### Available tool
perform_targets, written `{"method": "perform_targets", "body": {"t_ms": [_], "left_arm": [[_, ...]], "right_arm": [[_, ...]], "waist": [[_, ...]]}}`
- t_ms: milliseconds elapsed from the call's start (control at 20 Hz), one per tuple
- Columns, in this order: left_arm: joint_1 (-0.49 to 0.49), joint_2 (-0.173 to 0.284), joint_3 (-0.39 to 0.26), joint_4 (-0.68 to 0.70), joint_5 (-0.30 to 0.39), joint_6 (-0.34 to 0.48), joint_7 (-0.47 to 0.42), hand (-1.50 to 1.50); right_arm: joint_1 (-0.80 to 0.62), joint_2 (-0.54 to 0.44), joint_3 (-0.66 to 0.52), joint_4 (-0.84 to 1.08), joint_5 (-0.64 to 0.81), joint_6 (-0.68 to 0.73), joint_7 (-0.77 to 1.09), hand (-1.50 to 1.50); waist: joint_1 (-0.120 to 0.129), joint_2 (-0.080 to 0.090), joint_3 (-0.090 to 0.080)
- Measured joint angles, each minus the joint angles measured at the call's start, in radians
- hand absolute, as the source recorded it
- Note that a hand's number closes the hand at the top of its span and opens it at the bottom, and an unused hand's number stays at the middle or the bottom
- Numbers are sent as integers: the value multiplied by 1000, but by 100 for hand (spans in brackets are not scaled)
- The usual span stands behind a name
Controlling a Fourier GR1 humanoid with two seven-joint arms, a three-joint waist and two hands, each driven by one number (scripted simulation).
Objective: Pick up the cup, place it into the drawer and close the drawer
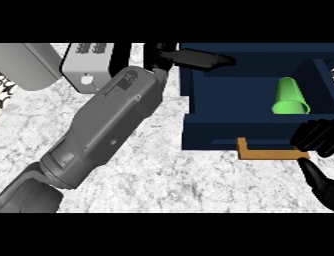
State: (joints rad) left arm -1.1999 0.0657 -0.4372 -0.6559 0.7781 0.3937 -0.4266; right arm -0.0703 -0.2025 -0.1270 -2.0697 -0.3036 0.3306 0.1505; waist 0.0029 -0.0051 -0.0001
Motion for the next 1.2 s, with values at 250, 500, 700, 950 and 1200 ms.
{"method": "perform_targets", "body": {"t_ms": [250, 500, 700, 950, 1200], "left_arm": [[125, 78, 13, -176, 3, 44, 47, -150], [301, 200, 32, -367, 15, 28, 90, -150], [472, 295, 53, -541, 30, 7, 117, -150], [648, 377, 93, -691, 44, -47, 129, -150], [761, 418, 118, -762, 56, -96, 116, -150]], "right_arm": [[25, -49, 20, -23, 81, 44, -2, 150], [57, -78, 45, -16, 182, 74, -25, 150], [55, -61, 84, 5, 268, 49, -12, 150], [9, -70, 129, 85, 406, 39, -56, 150], [0, -134, 221, 149, 646, 24, -174, 150]], "waist": [[20, -6, 0], [27, -5, 0], [29, -4, 0], [26, 0, 0], [28, 3, 0]]}}
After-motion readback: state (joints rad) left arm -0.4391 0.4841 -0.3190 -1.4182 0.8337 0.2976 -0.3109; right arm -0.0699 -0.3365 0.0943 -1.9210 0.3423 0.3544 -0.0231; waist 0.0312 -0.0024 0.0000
